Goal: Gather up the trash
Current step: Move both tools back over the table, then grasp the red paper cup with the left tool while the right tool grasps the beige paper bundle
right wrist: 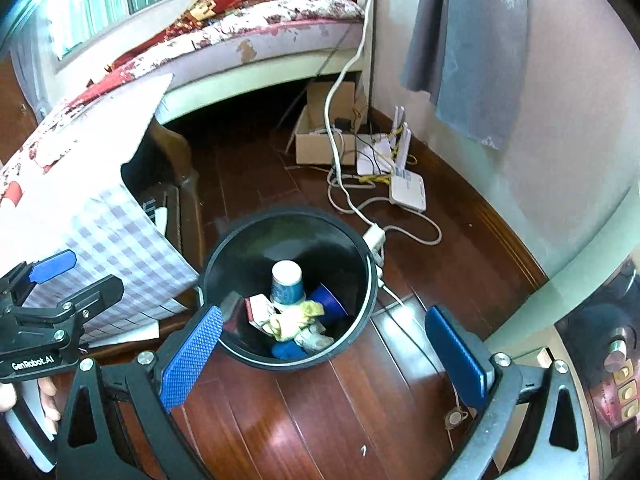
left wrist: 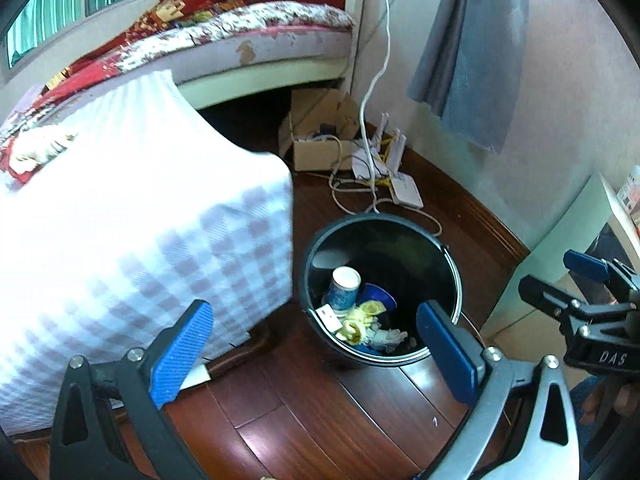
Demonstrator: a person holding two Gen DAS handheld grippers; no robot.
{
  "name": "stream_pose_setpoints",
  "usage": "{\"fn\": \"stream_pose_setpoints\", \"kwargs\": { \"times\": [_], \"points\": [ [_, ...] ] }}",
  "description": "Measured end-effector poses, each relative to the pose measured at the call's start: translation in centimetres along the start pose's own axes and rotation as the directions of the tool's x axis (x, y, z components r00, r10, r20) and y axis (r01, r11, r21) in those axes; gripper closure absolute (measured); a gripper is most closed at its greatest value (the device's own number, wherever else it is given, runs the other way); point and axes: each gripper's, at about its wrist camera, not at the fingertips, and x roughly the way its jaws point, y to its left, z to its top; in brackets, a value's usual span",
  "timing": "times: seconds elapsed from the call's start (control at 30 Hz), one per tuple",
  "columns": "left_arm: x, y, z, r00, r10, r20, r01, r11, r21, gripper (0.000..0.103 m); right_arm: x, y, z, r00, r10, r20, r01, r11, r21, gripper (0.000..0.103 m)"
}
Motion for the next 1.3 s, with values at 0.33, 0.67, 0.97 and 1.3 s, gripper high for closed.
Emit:
{"fn": "stream_pose_setpoints", "kwargs": {
  "times": [0.33, 0.67, 0.97, 1.3],
  "points": [
    [-4.9, 7.4, 1.3, 0.990, 0.108, 0.085, -0.100, 0.990, -0.099, 0.001, -2.1, 6.8, 3.9, 0.989, 0.112, 0.100, -0.103, 0.990, -0.091, 0.001],
    [-9.6, 19.9, 0.9, 0.948, 0.296, 0.115, -0.255, 0.926, -0.277, 0.001, -1.6, 21.1, 9.5, 0.947, 0.312, 0.077, -0.274, 0.909, -0.313, 0.001],
    [-10.9, 31.2, -0.7, 0.899, 0.435, 0.058, -0.378, 0.834, -0.402, 0.003, 1.5, 34.0, 13.4, 0.908, 0.419, 0.028, -0.355, 0.801, -0.482, 0.002],
    [-8.5, 42.4, 0.6, 0.861, 0.509, -0.008, -0.452, 0.758, -0.470, 0.008, 9.1, 43.3, 17.9, 0.909, 0.412, -0.065, -0.379, 0.752, -0.540, 0.014]
  ]
}}
